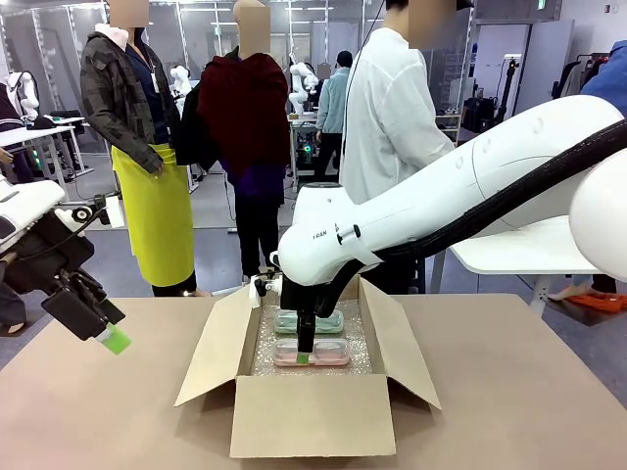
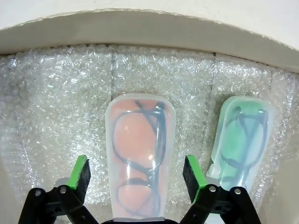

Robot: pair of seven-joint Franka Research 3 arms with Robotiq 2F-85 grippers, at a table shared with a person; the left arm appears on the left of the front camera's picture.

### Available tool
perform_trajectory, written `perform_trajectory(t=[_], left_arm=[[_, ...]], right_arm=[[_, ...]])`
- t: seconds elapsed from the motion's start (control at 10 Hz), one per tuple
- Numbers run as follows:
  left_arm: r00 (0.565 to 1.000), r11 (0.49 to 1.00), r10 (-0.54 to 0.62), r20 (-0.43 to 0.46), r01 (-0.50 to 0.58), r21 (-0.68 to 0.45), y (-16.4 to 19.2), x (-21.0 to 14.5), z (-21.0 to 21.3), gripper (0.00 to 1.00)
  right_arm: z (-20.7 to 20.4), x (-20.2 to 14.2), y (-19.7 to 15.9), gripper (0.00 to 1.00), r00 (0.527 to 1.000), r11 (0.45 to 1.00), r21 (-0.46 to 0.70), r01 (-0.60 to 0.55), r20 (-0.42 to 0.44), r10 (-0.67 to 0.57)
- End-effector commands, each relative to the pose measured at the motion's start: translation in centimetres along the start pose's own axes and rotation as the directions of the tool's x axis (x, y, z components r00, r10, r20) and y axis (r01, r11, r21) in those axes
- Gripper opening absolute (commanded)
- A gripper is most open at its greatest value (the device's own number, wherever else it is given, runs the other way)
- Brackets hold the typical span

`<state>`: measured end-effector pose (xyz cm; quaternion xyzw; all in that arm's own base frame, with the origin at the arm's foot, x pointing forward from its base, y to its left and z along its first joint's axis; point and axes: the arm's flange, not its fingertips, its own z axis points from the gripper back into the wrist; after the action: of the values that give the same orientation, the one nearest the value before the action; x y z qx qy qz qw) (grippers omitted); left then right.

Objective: Pack the glasses set securely to prepare it for shipping.
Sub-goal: Position the Package Box on the left side of the table.

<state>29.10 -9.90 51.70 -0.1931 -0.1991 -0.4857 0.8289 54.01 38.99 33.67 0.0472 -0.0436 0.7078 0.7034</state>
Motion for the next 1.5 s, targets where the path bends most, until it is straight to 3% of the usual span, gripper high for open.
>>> perform_trajectory(t=[0.0, 0.3, 0.7, 0.9, 1.2, 1.4], left_arm=[[1.0, 1.0, -0.016, 0.013, 0.016, -0.026, 0.0, -0.1, 0.2, 1.0], [1.0, 1.0, -0.016, 0.013, 0.016, -0.026, 0.0, -0.1, 0.2, 1.0], [1.0, 1.0, -0.016, 0.013, 0.016, -0.026, 0.0, -0.1, 0.2, 1.0], [1.0, 1.0, -0.016, 0.013, 0.016, -0.026, 0.0, -0.1, 0.2, 1.0], [1.0, 1.0, -0.016, 0.013, 0.016, -0.026, 0.0, -0.1, 0.2, 1.0], [1.0, 1.0, -0.016, 0.013, 0.016, -0.026, 0.0, -0.1, 0.2, 1.0]], right_arm=[[2.5, -0.6, 1.8, 1.0, 0.997, 0.998, -0.054, 0.027, -0.077, -0.031], [9.8, -4.2, 6.1, 1.0, 0.991, 0.984, -0.116, 0.135, 0.038, -0.132], [15.4, -10.1, 10.9, 1.0, 0.936, 0.925, -0.173, 0.34, 0.162, -0.314], [17.5, -13.9, 14.0, 1.0, 0.869, 0.869, -0.158, 0.47, 0.254, -0.424], [19.2, -20.8, 19.7, 1.0, 0.709, 0.744, -0.106, 0.659, 0.417, -0.569], [20.4, -25.1, 21.9, 1.0, 0.627, 0.672, -0.059, 0.739, 0.427, -0.652]])
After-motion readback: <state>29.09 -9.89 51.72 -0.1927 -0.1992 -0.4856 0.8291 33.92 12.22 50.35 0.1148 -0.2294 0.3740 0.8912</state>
